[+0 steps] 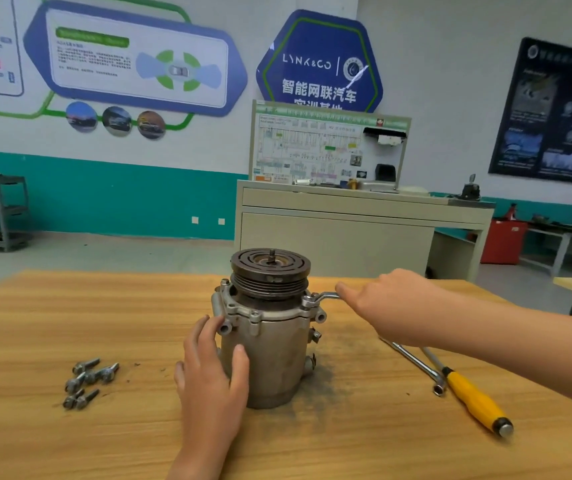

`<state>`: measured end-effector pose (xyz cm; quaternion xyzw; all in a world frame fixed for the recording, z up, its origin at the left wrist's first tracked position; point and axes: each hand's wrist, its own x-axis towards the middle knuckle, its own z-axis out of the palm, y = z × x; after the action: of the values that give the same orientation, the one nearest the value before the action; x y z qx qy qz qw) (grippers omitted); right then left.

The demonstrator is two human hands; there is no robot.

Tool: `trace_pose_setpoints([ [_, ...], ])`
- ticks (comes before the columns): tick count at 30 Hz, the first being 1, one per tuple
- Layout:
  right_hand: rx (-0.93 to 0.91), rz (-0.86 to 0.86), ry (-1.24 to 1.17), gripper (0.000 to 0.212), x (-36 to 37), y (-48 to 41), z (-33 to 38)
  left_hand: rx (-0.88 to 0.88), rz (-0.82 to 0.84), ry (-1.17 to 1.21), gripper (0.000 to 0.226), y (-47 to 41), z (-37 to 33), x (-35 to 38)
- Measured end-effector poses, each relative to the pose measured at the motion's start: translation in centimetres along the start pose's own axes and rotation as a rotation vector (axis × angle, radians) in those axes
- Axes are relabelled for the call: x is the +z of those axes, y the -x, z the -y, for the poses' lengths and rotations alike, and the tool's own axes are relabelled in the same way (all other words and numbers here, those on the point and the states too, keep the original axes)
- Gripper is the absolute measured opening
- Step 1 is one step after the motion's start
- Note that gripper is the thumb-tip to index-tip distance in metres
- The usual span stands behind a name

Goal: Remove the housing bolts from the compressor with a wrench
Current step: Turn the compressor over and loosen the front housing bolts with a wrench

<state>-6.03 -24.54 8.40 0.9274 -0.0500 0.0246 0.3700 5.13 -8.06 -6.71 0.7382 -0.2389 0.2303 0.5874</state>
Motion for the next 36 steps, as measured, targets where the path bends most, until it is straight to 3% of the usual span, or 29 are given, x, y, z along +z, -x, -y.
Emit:
trace_pose_setpoints([
  [7,0.019,-0.252,-0.044,0.039,3.3,-3.6,-1.2,0.014,-0.031,-0.031,0.052,-0.6,0.1,0.7],
  [12,0.022,-0.645,-0.212,0.025,4.7,-6.6,0.3,0.026,-0.049,-0.03,0.06,-0.7,0.1,1.1],
  [15,0.038,-0.665,-0.254,0.03,4.9,-6.5,0.6,0.06,-0.077,-0.007,0.06,-0.7,0.1,1.2],
  [18,0.244,-0.705,-0.405,0.041,4.6,-3.7,0.1,0.077,-0.079,-0.009,0.056,-0.7,0.2,1.2],
  [20,0.4,-0.675,-0.574,0.037,3.8,-1.0,0.2,0.074,-0.082,-0.008,0.052,-0.6,0.3,1.1],
  [22,0.419,-0.607,-0.633,0.037,3.3,1.2,0.6,0.075,-0.079,-0.004,0.051,-0.6,0.3,1.1],
  [26,0.328,-0.374,-0.497,0.035,2.4,3.4,1.8,0.064,-0.07,-0.013,0.05,-0.4,0.2,0.8],
  [36,0.276,-0.164,-0.265,0.04,0.1,1.8,3.3,0.071,-0.069,-0.006,0.05,0.0,0.6,0.7],
])
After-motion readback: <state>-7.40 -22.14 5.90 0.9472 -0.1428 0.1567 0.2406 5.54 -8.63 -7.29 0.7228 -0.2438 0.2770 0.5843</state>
